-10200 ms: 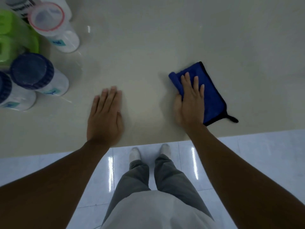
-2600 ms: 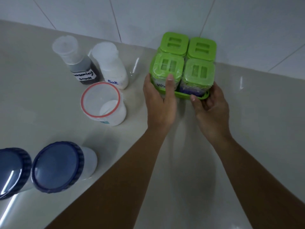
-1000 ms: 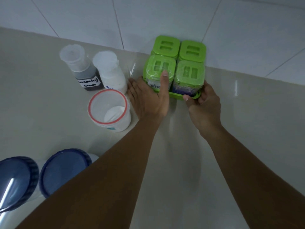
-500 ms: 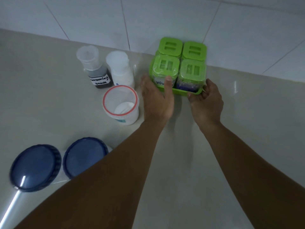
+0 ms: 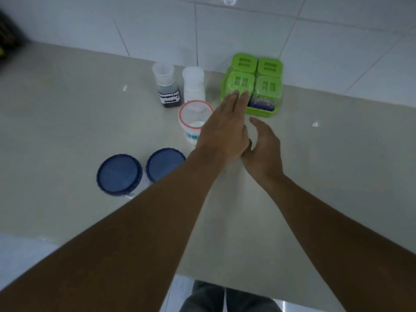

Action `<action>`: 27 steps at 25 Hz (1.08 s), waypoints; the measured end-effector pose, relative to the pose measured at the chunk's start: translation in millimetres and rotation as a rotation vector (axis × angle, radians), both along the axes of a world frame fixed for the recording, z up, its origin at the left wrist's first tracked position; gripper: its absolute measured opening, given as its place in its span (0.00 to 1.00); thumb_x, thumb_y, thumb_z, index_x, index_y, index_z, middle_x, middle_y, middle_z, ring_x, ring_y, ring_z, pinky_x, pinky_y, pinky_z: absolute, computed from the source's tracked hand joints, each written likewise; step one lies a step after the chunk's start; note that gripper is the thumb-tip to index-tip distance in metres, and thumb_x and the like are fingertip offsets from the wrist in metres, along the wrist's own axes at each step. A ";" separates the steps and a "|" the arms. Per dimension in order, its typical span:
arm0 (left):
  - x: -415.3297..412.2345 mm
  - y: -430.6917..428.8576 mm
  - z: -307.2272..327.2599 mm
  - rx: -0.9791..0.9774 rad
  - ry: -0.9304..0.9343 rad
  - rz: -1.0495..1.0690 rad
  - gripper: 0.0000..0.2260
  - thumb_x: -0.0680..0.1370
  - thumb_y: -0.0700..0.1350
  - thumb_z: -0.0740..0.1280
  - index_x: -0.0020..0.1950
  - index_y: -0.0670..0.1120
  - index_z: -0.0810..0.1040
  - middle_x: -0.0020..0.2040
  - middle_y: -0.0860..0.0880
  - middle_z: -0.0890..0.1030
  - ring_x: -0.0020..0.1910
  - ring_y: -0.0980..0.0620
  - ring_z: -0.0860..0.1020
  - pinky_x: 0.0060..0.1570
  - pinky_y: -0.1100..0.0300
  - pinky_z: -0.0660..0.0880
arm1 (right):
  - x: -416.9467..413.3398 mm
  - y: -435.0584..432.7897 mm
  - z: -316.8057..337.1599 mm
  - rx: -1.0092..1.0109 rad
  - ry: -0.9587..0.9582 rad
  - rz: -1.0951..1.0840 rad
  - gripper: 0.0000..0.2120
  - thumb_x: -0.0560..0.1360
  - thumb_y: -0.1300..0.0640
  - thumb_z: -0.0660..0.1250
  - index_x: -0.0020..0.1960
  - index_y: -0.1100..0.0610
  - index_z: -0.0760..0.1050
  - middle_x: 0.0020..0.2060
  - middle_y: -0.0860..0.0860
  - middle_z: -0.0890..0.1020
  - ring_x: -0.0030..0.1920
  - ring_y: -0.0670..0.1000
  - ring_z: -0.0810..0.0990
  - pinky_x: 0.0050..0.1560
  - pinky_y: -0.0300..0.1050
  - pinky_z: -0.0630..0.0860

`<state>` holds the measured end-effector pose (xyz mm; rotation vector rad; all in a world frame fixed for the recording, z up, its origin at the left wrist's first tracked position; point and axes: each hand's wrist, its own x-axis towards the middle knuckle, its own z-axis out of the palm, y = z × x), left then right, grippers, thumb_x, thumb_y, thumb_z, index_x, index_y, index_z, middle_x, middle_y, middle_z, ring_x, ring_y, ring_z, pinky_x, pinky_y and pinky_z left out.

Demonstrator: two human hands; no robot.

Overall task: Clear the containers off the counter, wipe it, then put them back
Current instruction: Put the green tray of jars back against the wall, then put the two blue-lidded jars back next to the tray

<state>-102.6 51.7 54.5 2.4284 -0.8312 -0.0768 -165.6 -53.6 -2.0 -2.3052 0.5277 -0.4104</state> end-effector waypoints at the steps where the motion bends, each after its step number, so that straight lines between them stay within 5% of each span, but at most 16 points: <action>1: -1.4 15.3 2.2 0.055 -0.085 -0.016 0.30 0.76 0.38 0.57 0.80 0.40 0.60 0.80 0.39 0.63 0.79 0.41 0.62 0.77 0.47 0.62 | -5.4 7.8 6.1 -0.018 0.011 0.057 0.27 0.74 0.67 0.65 0.74 0.62 0.71 0.70 0.58 0.76 0.71 0.57 0.74 0.73 0.46 0.68; 6: -12.4 116.4 -6.0 0.168 -0.441 0.057 0.24 0.78 0.45 0.58 0.74 0.43 0.73 0.73 0.42 0.74 0.73 0.40 0.72 0.75 0.43 0.64 | -32.1 63.4 20.5 -0.005 0.118 0.359 0.38 0.69 0.65 0.67 0.79 0.56 0.63 0.77 0.52 0.67 0.77 0.51 0.65 0.77 0.49 0.64; 11: -39.1 206.5 -24.2 0.231 -0.403 0.205 0.23 0.84 0.54 0.54 0.75 0.45 0.72 0.76 0.42 0.72 0.76 0.40 0.68 0.77 0.43 0.60 | -40.3 114.1 8.6 -0.044 0.062 0.611 0.44 0.69 0.51 0.74 0.80 0.52 0.58 0.80 0.51 0.61 0.79 0.51 0.62 0.74 0.53 0.69; 15: -59.9 237.1 -43.1 0.316 -0.270 0.281 0.30 0.80 0.64 0.57 0.77 0.49 0.69 0.78 0.43 0.67 0.77 0.36 0.65 0.76 0.40 0.61 | -33.7 136.5 -0.6 -0.045 0.053 0.572 0.45 0.71 0.47 0.77 0.80 0.51 0.56 0.79 0.51 0.60 0.77 0.53 0.65 0.69 0.53 0.75; 18: -64.6 240.0 -48.8 0.340 -0.117 0.302 0.35 0.75 0.62 0.68 0.79 0.54 0.62 0.81 0.47 0.60 0.76 0.34 0.62 0.65 0.36 0.74 | -28.1 136.1 -4.7 -0.023 -0.003 0.559 0.42 0.72 0.49 0.77 0.79 0.54 0.60 0.73 0.51 0.65 0.73 0.51 0.68 0.65 0.51 0.78; 21: -59.6 234.1 -45.7 0.288 -0.124 0.276 0.36 0.73 0.54 0.75 0.78 0.53 0.65 0.78 0.46 0.64 0.69 0.37 0.68 0.52 0.38 0.82 | -31.2 126.7 -5.6 0.000 -0.059 0.490 0.39 0.70 0.51 0.79 0.76 0.55 0.65 0.70 0.50 0.68 0.70 0.49 0.70 0.65 0.44 0.77; 27: -57.6 178.0 -45.1 0.167 -0.187 0.097 0.33 0.74 0.57 0.72 0.77 0.52 0.67 0.74 0.46 0.68 0.65 0.39 0.70 0.52 0.44 0.81 | -51.1 68.6 0.4 0.003 -0.237 0.271 0.36 0.66 0.54 0.80 0.71 0.59 0.73 0.66 0.54 0.73 0.66 0.50 0.75 0.64 0.36 0.74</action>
